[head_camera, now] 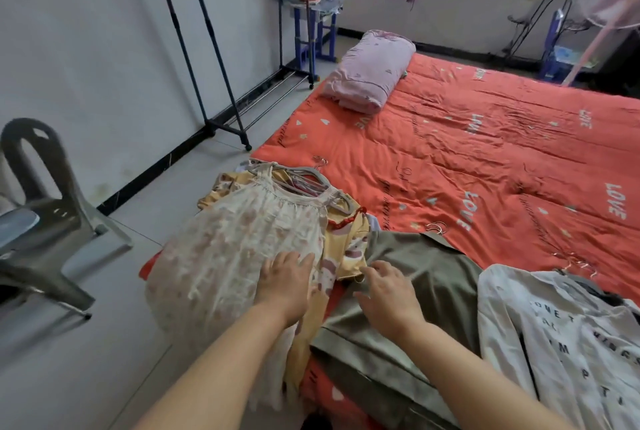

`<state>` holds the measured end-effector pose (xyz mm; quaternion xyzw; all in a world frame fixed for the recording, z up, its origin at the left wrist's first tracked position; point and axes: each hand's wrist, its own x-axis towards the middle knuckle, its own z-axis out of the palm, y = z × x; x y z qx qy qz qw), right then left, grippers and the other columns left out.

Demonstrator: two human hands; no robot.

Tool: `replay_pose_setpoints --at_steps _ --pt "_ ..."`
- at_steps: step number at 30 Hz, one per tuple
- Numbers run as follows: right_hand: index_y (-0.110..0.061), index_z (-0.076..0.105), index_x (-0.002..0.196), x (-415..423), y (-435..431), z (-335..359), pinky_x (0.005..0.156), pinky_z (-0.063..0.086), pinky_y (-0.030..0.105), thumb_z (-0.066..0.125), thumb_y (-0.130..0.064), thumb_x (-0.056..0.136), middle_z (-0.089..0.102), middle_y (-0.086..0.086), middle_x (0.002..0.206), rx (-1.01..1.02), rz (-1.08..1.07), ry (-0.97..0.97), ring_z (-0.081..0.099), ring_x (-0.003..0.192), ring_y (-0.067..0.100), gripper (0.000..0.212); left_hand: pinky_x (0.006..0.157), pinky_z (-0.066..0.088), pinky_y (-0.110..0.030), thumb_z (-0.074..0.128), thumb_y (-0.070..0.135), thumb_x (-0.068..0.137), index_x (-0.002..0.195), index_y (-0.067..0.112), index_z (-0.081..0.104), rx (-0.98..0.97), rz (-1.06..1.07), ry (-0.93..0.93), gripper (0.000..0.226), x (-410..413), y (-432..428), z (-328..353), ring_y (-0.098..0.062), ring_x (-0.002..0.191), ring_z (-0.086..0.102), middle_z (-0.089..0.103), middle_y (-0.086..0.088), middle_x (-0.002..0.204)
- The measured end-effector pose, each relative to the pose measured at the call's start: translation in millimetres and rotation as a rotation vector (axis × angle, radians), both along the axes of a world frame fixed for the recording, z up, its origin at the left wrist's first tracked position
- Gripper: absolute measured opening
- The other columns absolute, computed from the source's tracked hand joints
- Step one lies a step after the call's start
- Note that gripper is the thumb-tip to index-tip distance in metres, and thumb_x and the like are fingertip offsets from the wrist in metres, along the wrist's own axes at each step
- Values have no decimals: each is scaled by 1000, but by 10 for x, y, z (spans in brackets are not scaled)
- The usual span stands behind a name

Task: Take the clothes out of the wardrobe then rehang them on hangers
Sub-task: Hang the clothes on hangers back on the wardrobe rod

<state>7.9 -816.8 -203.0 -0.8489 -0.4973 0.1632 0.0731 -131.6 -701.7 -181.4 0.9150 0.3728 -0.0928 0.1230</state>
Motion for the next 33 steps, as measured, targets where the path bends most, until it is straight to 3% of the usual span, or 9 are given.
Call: replay_pose_setpoints --at_steps 16,28,33 --pt "-25 35 140 538 2392 -598 107 34 37 48 -41 93 38 -1 142 -126 1 93 37 129 20 51 114 13 -39 38 33 97 144 22 23 -88 -29 113 50 390 2305 -519 -21 137 20 28 -2 146" --pt "-21 41 135 1316 3747 -1628 101 35 35 46 -38 93 44 5 136 -262 -171 32 41 126 24 46 112 18 -39 43 33 96 144 20 24 -185 -111 139 53 900 3708 -1700 -24 138 19 23 -6 150" --pt "-11 46 130 1599 4313 -2110 101 34 38 51 -29 91 43 11 135 -168 -288 36 42 122 29 43 114 14 -38 43 34 96 147 21 18 -230 -101 107 58 1125 4099 -2188 -23 141 13 15 -5 153"
